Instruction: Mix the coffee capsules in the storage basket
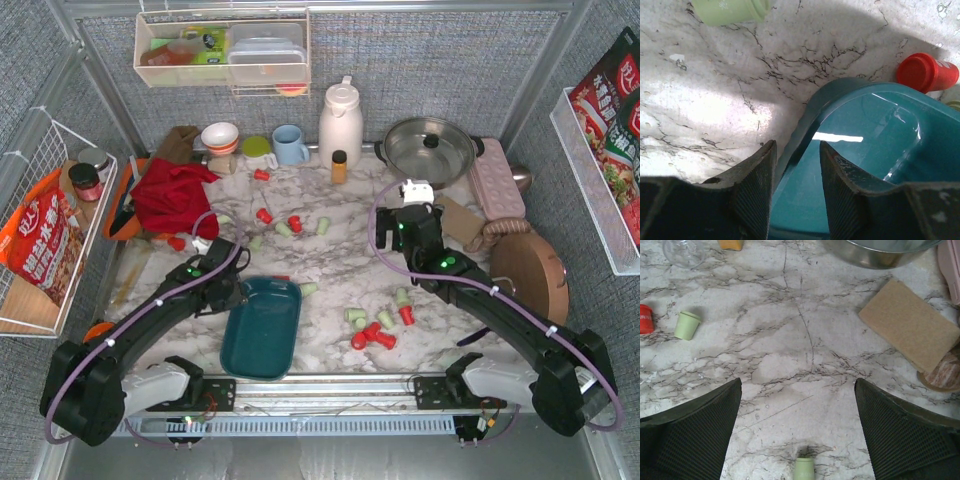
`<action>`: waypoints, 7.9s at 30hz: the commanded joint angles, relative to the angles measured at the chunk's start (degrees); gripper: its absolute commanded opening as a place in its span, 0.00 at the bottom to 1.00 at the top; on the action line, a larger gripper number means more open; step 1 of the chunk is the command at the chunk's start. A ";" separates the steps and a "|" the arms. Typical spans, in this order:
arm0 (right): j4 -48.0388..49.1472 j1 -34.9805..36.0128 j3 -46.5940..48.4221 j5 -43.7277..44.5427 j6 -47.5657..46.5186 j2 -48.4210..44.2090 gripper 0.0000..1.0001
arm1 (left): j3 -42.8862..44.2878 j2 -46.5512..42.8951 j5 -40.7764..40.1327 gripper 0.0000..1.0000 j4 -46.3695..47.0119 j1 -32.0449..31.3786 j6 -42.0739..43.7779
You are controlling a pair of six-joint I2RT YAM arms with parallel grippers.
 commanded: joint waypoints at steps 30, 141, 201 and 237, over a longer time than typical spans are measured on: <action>-0.31 0.11 2.47 -5.05 2.29 1.64 0.99 | 6.58 -6.41 7.46 0.01 4.16 -3.05 7.32; -19.54 -24.49 29.80 -33.38 1.16 36.79 0.20 | 8.58 -1.59 -0.57 0.99 52.37 -2.99 23.81; -23.11 -1.33 -17.38 -21.40 15.21 -6.04 0.56 | 11.76 5.06 8.13 0.99 49.66 -2.93 21.72; -22.12 -1.25 1.78 -10.25 5.74 -8.61 0.22 | 11.64 3.65 8.33 0.99 49.85 -2.98 21.78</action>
